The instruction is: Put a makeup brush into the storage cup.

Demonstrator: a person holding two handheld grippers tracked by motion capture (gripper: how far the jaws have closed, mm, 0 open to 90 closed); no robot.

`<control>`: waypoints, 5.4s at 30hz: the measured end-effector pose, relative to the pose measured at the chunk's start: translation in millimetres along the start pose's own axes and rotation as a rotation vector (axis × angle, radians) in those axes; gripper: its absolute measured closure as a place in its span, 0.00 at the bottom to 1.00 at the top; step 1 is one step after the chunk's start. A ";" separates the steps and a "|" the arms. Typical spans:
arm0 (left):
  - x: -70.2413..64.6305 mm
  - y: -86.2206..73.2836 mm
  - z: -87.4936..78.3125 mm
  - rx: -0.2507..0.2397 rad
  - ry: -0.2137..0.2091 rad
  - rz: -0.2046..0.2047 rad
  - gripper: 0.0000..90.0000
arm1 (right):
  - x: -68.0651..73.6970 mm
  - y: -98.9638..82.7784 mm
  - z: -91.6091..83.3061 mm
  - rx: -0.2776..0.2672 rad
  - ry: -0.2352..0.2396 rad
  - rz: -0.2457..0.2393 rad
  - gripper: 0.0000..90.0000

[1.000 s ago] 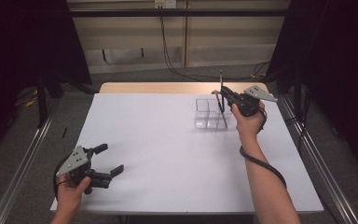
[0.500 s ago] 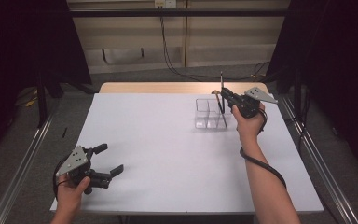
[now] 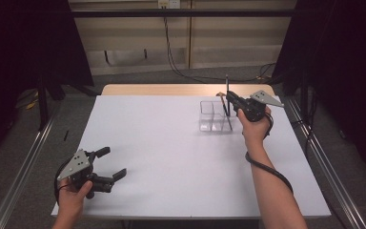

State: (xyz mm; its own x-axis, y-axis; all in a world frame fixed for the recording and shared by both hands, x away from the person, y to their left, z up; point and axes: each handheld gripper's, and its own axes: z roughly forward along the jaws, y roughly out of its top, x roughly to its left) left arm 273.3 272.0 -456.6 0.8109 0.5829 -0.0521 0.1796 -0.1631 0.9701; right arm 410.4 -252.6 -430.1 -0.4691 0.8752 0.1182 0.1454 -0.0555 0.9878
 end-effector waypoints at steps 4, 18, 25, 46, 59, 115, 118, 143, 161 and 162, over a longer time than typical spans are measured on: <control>-0.3 0.2 0.1 0.001 -0.001 -0.002 0.00 | -0.6 -0.8 -1.5 -0.003 -0.005 0.007 0.94; -0.5 1.0 -0.5 -0.001 0.003 0.003 0.00 | 1.7 -6.1 -3.2 -0.007 -0.001 0.004 0.94; -0.1 1.4 -1.3 -0.004 0.004 0.004 0.00 | 3.5 -9.1 -5.5 -0.009 -0.002 0.011 0.94; -0.9 1.0 -0.6 0.000 0.005 0.010 0.00 | 2.6 -17.0 -11.7 0.001 -0.019 0.003 0.94; -1.6 1.2 -0.7 0.003 0.004 0.011 0.00 | 4.4 -18.1 -13.8 0.004 -0.017 0.007 0.94; -4.0 3.7 4.1 0.004 -0.009 0.018 0.00 | 23.0 -18.2 -40.9 0.067 0.064 -0.008 0.16; -4.3 3.7 4.5 0.008 -0.008 0.020 0.00 | 23.5 -18.2 -42.6 0.070 0.070 -0.003 0.13; -5.2 3.4 5.0 0.000 -0.012 0.011 0.00 | 30.2 -23.8 -65.1 0.112 0.108 -0.029 0.04; -4.2 2.0 4.2 0.001 -0.009 0.001 0.00 | 34.7 -27.5 -79.9 0.125 0.125 -0.037 0.01; -4.2 2.0 4.1 0.001 -0.008 0.000 0.00 | 34.7 -27.4 -80.7 0.128 0.126 -0.039 0.01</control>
State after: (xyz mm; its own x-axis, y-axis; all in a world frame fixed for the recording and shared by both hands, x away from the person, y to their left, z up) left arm 272.6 265.9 -455.3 0.8150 0.5769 -0.0544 0.1805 -0.1636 0.9699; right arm 319.8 -259.5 -444.9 -0.5813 0.8076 0.0995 0.2303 0.0461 0.9720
